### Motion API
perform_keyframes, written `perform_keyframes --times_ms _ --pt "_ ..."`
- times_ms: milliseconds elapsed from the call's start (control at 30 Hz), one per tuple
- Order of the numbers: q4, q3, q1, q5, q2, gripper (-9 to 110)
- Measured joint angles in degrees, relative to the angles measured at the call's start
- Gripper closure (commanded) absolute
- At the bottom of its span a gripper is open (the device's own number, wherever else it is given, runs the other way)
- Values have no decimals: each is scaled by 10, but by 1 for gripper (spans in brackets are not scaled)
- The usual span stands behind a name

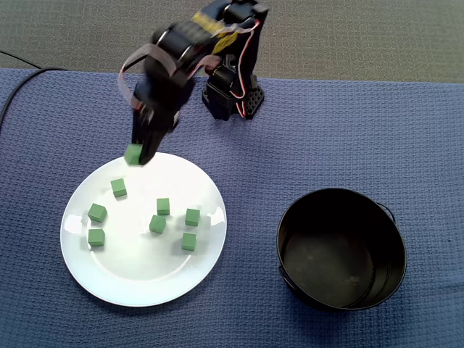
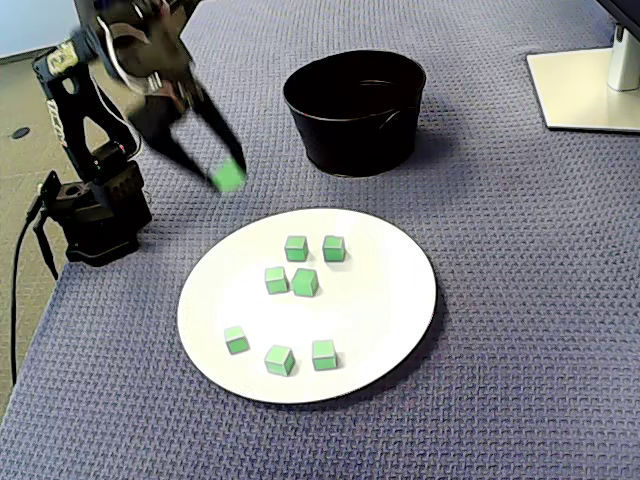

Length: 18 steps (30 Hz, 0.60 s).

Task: Pick up the items on the white plate and put them in the black container.

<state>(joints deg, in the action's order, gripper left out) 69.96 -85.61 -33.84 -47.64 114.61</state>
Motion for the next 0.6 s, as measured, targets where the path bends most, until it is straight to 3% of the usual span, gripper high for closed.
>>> perform_keyframes --times_ms 300,600 --pt "-123 185 282 60 52 102" --pt "-38 336 518 245 -186 102"
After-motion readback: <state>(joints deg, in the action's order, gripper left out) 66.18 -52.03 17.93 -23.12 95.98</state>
